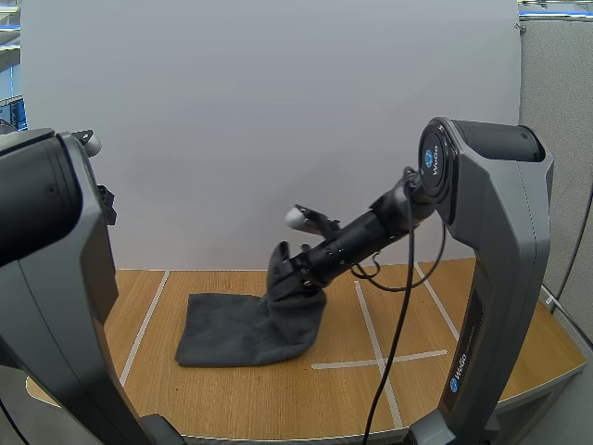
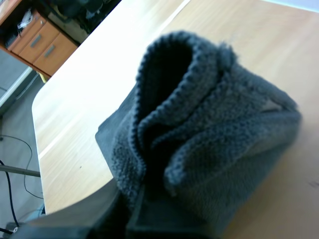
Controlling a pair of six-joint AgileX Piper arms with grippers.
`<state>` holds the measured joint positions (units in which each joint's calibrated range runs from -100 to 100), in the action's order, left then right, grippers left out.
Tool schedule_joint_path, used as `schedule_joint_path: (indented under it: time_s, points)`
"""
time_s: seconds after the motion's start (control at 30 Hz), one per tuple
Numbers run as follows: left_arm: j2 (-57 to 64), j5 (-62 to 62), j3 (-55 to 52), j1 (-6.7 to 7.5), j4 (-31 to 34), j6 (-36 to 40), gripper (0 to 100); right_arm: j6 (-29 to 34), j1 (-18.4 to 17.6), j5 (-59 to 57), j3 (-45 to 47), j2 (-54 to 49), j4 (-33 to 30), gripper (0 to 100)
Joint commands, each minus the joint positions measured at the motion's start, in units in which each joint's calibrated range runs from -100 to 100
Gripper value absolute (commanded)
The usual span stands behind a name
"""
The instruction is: Fold the towel
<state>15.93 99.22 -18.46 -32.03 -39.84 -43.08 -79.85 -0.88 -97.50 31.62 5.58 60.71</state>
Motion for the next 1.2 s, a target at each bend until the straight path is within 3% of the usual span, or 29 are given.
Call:
schedule_joint_path:
  time_s: [0.0,0.23,0.5,0.73,1.17]
  points:
    - [1.28,0.78,-0.19,-0.98,1.49,0.86,100,0.48,-5.01,9.23,-0.2,-1.01,2.3,0]
    - [2.39,0.78,-2.96,-2.6,1.22,0.86,100,1.94,-9.54,15.39,-5.11,-0.29,3.31,0]
    - [4.11,0.78,-4.04,-3.45,1.96,1.18,100,4.18,-11.59,15.58,-13.2,4.96,2.96,0]
    - [4.28,0.78,-4.59,-3.45,1.96,1.07,100,5.3,-13.57,16.51,-17.23,11.33,2.87,0]
    - [-4.38,0.78,-10.77,-3.45,2.08,-2.15,100,5.38,-15.09,22.55,-18.16,12.28,2.74,0]
